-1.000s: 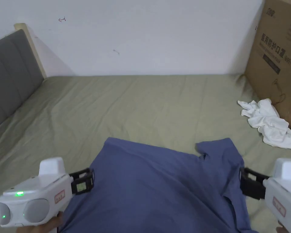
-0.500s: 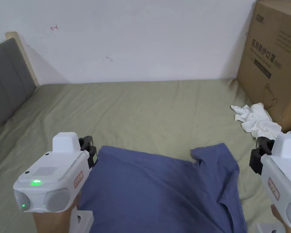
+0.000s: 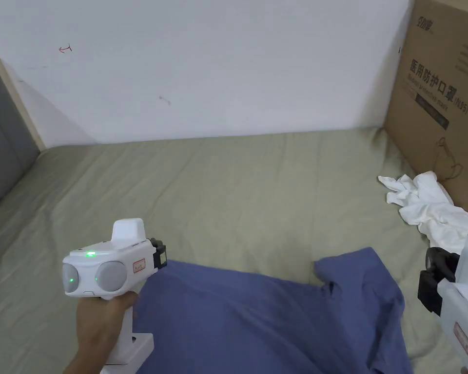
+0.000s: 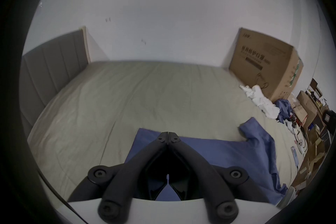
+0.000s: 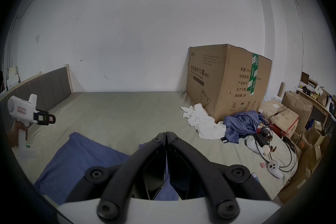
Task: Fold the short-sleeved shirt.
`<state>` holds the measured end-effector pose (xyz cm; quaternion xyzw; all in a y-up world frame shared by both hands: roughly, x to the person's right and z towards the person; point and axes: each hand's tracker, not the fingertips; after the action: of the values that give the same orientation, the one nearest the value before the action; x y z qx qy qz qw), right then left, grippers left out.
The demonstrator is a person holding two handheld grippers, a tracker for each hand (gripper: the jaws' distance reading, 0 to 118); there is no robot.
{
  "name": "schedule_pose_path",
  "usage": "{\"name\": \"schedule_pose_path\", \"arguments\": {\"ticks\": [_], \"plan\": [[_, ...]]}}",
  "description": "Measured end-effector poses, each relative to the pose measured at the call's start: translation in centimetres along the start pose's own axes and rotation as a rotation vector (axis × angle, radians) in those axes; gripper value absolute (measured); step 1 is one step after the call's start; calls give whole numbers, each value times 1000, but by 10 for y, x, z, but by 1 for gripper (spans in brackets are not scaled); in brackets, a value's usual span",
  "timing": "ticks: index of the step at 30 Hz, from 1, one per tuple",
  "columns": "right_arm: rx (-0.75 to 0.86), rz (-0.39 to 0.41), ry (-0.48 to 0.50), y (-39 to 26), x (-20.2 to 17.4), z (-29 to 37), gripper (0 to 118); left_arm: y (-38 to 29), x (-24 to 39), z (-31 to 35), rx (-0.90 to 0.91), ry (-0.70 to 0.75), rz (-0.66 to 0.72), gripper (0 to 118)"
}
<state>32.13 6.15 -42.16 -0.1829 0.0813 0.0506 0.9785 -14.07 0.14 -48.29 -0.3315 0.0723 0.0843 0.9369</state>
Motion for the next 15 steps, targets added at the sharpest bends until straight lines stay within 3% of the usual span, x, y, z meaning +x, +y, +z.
{"name": "schedule_pose_path", "arguments": {"ticks": [4, 6, 10, 12, 14, 15], "plan": [[-36, 0, -23, -1, 1, -32, 0, 14, -20, -77, -123, 43, -20, 0], [-55, 4, -32, -2, 1, -47, 0, 15, -29, -107, -181, 49, 18, 15], [-84, 0, -43, -5, 1, -78, 0, 13, -51, -164, -319, 50, 132, 96], [-102, 8, -52, -9, 1, -93, 0, 9, -54, -184, -345, 56, 123, 95], [-116, 8, -54, -13, 2, -104, 0, 3, -49, -195, -378, 74, 95, 77], [-124, 8, -54, -15, 3, -109, 0, 1, -48, -201, -379, 74, 86, 62]]}}
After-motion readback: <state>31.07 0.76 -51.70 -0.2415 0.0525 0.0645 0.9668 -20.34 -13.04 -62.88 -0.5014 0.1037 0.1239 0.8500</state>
